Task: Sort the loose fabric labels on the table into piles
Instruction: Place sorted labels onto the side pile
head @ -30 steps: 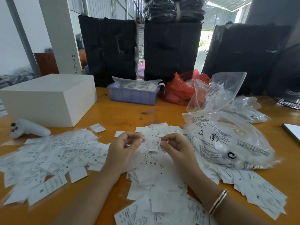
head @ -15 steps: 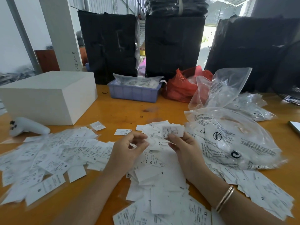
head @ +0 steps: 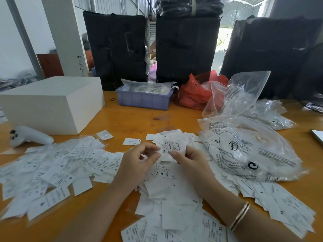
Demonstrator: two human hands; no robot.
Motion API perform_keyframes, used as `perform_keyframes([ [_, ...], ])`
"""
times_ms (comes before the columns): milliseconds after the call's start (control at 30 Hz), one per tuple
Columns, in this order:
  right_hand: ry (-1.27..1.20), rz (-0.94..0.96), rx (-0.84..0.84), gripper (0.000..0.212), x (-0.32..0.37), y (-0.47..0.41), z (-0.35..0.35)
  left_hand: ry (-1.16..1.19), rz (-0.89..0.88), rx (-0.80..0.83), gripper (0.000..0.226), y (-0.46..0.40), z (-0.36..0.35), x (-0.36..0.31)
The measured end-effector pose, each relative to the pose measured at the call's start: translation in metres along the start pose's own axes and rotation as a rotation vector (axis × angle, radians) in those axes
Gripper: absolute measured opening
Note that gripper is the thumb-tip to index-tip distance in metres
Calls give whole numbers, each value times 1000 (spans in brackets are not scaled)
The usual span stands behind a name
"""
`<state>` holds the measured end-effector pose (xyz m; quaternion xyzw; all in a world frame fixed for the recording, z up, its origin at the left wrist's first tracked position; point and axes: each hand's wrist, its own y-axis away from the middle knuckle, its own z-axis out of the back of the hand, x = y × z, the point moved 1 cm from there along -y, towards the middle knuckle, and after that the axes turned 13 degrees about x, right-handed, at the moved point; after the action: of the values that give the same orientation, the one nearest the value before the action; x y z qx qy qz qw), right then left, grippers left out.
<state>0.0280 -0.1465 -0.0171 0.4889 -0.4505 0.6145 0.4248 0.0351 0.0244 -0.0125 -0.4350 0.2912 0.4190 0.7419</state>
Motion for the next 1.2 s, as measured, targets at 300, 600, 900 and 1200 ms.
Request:
perform_keyframes([
  [300, 414, 23, -23, 29, 5, 2, -6, 5, 20, 21, 17, -1, 0, 1],
  [600, 666, 109, 11, 31, 2, 3, -10, -11, 1, 128, 11, -1, -3, 3],
  [900, 523, 161, -75, 22, 3, 7, -3, 26, 28, 66, 14, -1, -1, 2],
  [1200, 1128, 428, -68, 20, 9, 14, -18, 2, 15, 95, 15, 1, 0, 4],
])
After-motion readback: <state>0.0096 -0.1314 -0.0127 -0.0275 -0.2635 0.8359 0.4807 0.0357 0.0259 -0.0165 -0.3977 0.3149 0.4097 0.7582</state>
